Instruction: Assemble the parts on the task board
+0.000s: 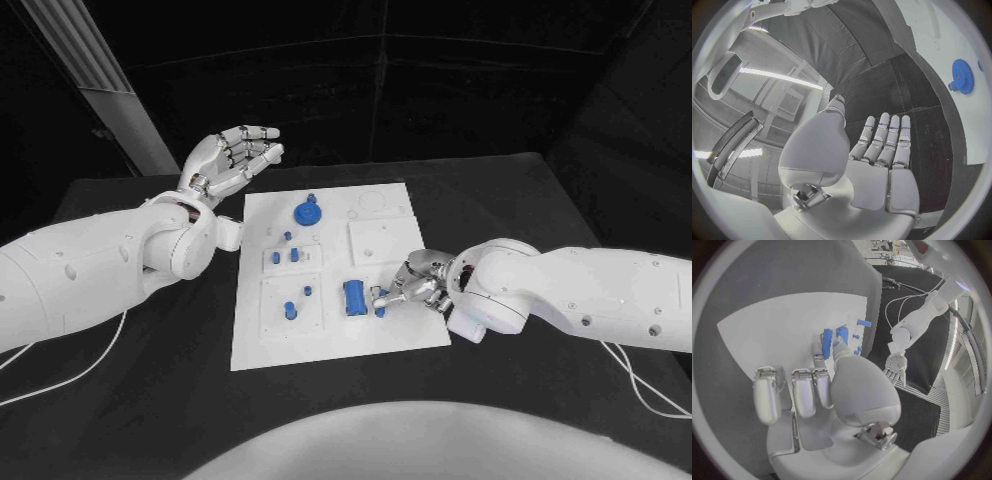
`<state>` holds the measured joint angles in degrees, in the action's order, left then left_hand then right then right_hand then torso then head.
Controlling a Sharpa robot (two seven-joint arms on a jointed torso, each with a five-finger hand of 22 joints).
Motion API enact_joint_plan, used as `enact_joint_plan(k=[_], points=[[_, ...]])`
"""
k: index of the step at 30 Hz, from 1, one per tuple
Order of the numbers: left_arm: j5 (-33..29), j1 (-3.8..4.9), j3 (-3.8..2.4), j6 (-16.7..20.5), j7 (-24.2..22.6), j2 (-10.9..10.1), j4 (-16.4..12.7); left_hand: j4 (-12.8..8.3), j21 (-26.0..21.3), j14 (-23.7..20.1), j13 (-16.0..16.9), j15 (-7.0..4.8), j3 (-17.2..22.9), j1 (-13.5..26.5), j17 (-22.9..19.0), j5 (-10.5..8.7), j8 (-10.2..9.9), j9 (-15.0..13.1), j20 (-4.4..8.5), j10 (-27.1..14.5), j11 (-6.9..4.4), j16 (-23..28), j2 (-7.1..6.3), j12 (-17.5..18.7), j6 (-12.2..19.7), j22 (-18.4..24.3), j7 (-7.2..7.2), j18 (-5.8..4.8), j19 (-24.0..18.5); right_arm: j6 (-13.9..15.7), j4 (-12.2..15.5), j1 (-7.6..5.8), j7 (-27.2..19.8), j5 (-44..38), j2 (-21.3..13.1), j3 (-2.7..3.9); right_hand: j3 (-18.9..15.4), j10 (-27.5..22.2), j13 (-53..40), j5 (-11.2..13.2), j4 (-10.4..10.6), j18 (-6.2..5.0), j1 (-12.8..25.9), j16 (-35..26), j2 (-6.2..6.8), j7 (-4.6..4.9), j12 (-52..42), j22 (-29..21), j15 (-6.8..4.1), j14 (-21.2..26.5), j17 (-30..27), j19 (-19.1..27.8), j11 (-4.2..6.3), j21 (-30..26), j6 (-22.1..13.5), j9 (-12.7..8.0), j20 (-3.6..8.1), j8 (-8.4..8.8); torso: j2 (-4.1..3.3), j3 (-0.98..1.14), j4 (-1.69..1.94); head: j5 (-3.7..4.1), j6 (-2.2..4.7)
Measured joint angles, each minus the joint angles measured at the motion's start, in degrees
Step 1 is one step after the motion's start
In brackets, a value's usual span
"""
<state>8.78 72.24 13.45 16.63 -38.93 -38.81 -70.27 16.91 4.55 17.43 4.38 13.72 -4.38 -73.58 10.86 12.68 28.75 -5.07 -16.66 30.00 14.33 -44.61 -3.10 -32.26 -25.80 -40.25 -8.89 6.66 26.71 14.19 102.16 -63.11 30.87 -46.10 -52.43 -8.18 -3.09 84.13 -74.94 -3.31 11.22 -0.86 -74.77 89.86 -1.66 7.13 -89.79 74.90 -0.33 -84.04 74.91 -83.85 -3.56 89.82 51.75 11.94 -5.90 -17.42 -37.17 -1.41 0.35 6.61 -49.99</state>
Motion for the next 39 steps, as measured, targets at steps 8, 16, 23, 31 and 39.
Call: enact_joint_plan(k=[8, 16, 23, 31, 39], points=[[0.0, 0.0, 0.0, -0.1, 0.0, 0.0, 0.0, 0.0, 0.0, 0.0, 0.0, 0.0, 0.0, 0.0, 0.0, 0.0, 0.0, 0.0, 0.0, 0.0, 0.0, 0.0, 0.0, 0.0, 0.0, 0.0, 0.0, 0.0, 0.0, 0.1, 0.1, 0.04, 0.2, -0.7, 0.0, -0.03, -4.1, -0.1, 0.0, 0.0, 0.3, 0.0, -1.3, 0.0, -1.48, -0.83, 0.0, 0.0, -0.62, 0.2, 0.0, -0.1, 0.93, 0.0, -8.6, 8.7, 0.7, -15.09, -0.03, 0.0, 0.0, 0.04, 0.0], [0.0, 0.0, 0.0, -0.2, 0.0, 0.0, 0.0, 0.0, 0.0, 0.0, -0.1, 0.0, 0.0, 0.0, -0.1, 0.0, 0.0, 0.0, 0.0, 0.0, 0.0, 0.0, 0.0, 0.0, 0.0, 0.0, 0.0, 0.0, 0.0, 0.4, 0.1, 0.05, 0.2, -1.0, -0.1, -0.03, -5.4, -0.1, 0.0, 0.0, 0.4, 0.0, -2.0, 0.0, -2.44, -1.37, 0.0, 0.0, -0.82, 0.0, 0.0, -0.1, 0.93, 0.0, -11.9, 12.9, 0.7, -22.54, -0.03, 0.0, 0.01, 0.04, 0.0], [0.0, 0.0, 0.0, -0.2, 0.0, 0.1, 0.1, 0.0, 0.0, 0.0, -0.1, 0.0, 0.0, -0.2, -0.2, 0.4, 0.1, 0.0, 0.0, 0.0, 0.0, 0.0, 0.23, -0.2, 0.0, 0.0, -0.05, 0.0, 0.0, 0.7, 0.1, 0.05, 0.2, -1.2, -0.1, -0.03, -5.9, -0.2, 0.0, 0.0, 0.5, 0.0, -2.0, 0.0, -2.49, -1.56, 0.0, 0.0, -1.03, 0.2, 0.0, -0.3, 1.24, 0.0, -12.6, 13.8, 0.9, -24.16, -0.03, 0.0, 0.04, 0.04, 0.0], [0.0, 0.0, 0.01, -0.3, 0.0, 0.1, 0.1, 0.0, 0.0, -0.2, -0.3, -0.21, 0.0, -0.3, -0.9, 1.97, 0.6, 0.3, 0.0, -0.2, -0.21, -0.6, 0.27, -0.6, 0.4, 0.1, 0.01, 0.0, 0.0, 1.1, 0.2, 0.05, 0.1, -1.2, -0.1, -0.03, -5.9, -0.1, 0.0, 0.0, 0.5, 0.01, -2.2, 0.0, -2.67, -1.5, 0.0, 0.0, -1.23, 0.0, 0.0, -0.3, 1.33, 0.0, -12.8, 14.2, 0.9, -24.8, -0.03, 0.0, 0.04, -0.37, 0.0], [0.0, 0.0, 0.01, -0.4, 0.0, 0.1, 0.1, 0.0, 0.0, -0.4, -0.3, -0.01, 0.0, -0.3, -1.0, 1.97, 0.8, 0.3, 0.0, -0.2, -0.21, -0.6, 0.27, -0.8, 0.4, 0.1, 0.01, 0.0, 0.0, 1.6, 0.2, 0.05, 0.0, -1.3, -0.1, -0.04, -6.1, -0.1, 0.0, 0.0, 0.4, 0.01, -2.2, 0.0, -2.67, -1.5, 0.0, 0.0, -1.23, 0.0, 0.0, -0.1, 1.33, 0.0, -12.8, 14.5, 1.09, -25.4, -0.03, 0.0, 0.05, -0.51, 0.0]])
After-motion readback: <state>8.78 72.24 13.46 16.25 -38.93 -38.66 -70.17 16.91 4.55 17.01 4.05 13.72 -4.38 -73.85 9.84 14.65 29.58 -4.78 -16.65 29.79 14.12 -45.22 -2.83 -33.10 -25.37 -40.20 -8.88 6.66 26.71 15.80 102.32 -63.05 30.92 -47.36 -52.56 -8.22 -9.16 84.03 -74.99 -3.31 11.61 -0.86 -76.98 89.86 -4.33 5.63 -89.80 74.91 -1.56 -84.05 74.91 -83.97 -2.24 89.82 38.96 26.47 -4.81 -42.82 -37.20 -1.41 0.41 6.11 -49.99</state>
